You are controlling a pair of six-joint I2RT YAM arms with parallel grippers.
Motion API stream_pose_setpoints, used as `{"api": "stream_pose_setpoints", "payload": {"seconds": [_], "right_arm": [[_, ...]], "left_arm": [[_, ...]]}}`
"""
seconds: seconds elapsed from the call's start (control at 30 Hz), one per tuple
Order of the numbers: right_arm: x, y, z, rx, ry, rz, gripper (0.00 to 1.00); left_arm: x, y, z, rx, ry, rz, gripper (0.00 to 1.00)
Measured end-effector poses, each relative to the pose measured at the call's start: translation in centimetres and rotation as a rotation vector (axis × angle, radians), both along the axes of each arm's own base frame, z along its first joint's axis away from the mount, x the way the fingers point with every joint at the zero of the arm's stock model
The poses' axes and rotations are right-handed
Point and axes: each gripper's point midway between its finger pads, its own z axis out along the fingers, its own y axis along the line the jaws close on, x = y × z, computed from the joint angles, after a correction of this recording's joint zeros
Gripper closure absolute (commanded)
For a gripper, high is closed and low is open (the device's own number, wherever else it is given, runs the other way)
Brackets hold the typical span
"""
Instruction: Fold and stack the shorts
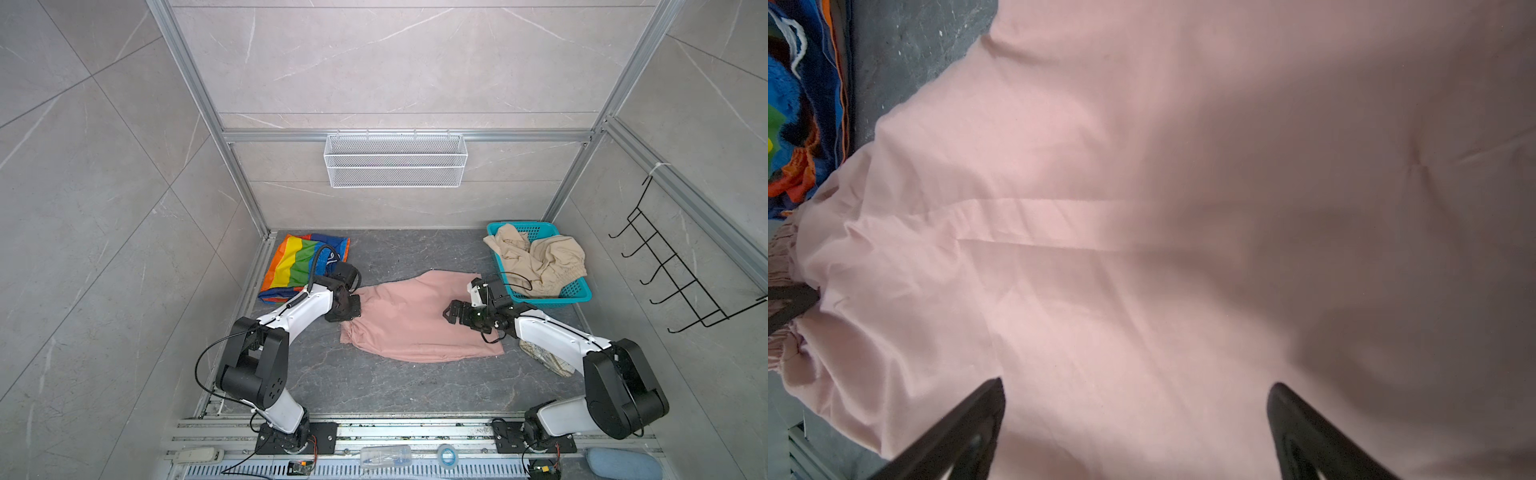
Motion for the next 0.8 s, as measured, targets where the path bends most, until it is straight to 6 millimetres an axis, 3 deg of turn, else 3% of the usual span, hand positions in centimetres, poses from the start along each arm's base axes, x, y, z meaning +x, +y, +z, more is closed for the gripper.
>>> {"api": "stream_pose_setpoints", "payload": {"seconds": [0.2, 0.33, 0.43, 0.53, 0.7, 0.8], "right_arm": [[1.7, 1.8, 2.6, 0.137, -0.036, -0.082, 0.01], [3.3, 5.8, 3.4, 0.217, -0.031, -0.064, 0.0], [3.9, 8.6, 3.5, 0.253, -0.027, -0.037, 0.0], [3.6, 9.8, 3.5, 0.266, -0.023, -0.019, 0.01], [3.5, 10.0, 3.6, 0.269, -0.024, -0.012, 0.0], [3.4, 10.0, 3.5, 0.263, -0.027, -0.004, 0.01]], "left_arm": [[0.0, -0.2, 2.4, 0.052, -0.017, -0.031, 1.0], [0.6, -0.4, 4.4, 0.051, -0.051, -0.041, 1.0], [0.6, -0.6, 4.4, 0.044, -0.051, -0.045, 1.0], [-0.1, -0.5, 3.0, 0.037, -0.024, -0.049, 0.97], [-2.1, 0.2, 0.0, 0.043, 0.046, -0.04, 0.68], [-2.3, 0.4, -0.9, 0.006, 0.056, -0.025, 0.33]]}}
